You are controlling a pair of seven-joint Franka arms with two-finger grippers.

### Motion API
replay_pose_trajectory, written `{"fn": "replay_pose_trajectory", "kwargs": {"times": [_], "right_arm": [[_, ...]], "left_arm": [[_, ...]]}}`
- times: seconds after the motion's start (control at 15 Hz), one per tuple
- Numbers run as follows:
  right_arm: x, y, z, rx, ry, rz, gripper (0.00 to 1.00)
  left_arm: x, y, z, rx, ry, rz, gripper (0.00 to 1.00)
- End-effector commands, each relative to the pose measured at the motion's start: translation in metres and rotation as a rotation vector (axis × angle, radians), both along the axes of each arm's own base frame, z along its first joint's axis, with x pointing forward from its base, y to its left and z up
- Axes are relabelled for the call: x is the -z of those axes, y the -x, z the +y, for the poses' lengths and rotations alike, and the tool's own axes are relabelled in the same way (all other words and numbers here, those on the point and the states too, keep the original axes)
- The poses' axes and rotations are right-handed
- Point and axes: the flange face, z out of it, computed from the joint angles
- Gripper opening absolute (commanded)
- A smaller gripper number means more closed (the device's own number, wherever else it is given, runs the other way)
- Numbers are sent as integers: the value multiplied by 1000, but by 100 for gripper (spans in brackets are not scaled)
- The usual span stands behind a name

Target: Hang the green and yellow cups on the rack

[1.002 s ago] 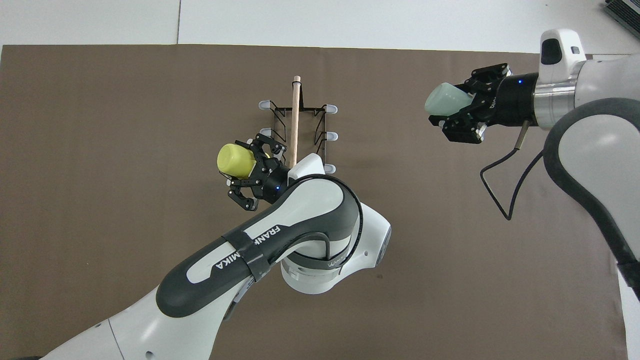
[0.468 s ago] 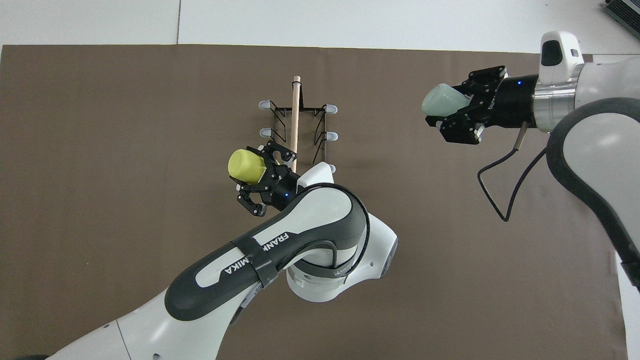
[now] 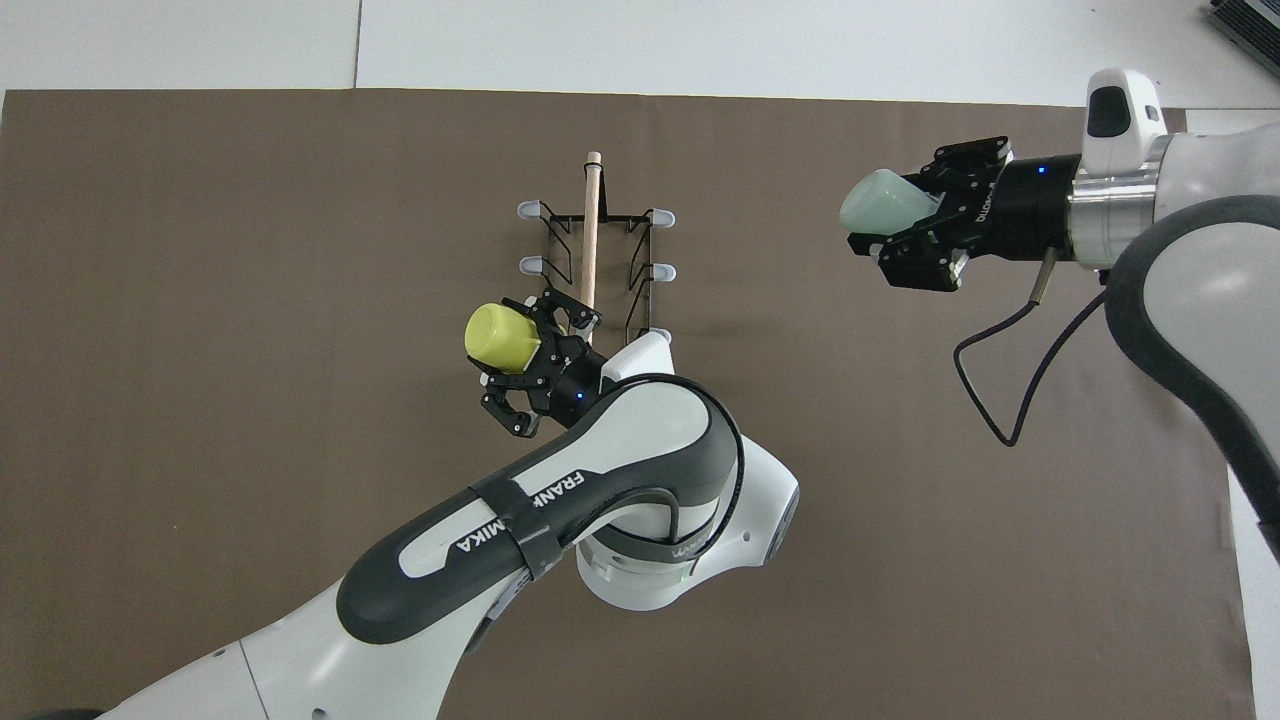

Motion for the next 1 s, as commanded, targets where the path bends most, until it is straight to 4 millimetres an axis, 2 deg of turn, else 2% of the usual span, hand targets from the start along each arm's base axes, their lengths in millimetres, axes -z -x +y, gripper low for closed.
{"fn": "replay_pose_trajectory", "kwargs": {"times": [0.0,0.13,0.2,0.4,0.6,0.8,0.87,0.94], "right_arm": [[-3,16,-14,-21,-68,-25,0],[-3,18,-26,-28,-104,-33,0],[-4,19,-31,-41,-121,-45,0],[-3,30,-36,-50,-218,-83,0],[1,41,-35,-33,-321,-133,0],[9,48,-32,-18,-396,-162,0],[17,52,-30,-14,-413,-167,0],[20,54,-30,-16,-415,-176,0]], "left_arm": [[3,1,-5,8,18,-20,8],[0,1,-6,2,30,-31,91],[-2,-1,-5,-3,33,-35,100],[-7,-1,-8,-10,39,-38,100],[-23,-11,-5,-42,44,-54,100],[-30,-36,13,-30,22,21,100],[-37,-46,12,-5,58,60,100],[-41,-65,25,-16,77,92,100]]}}
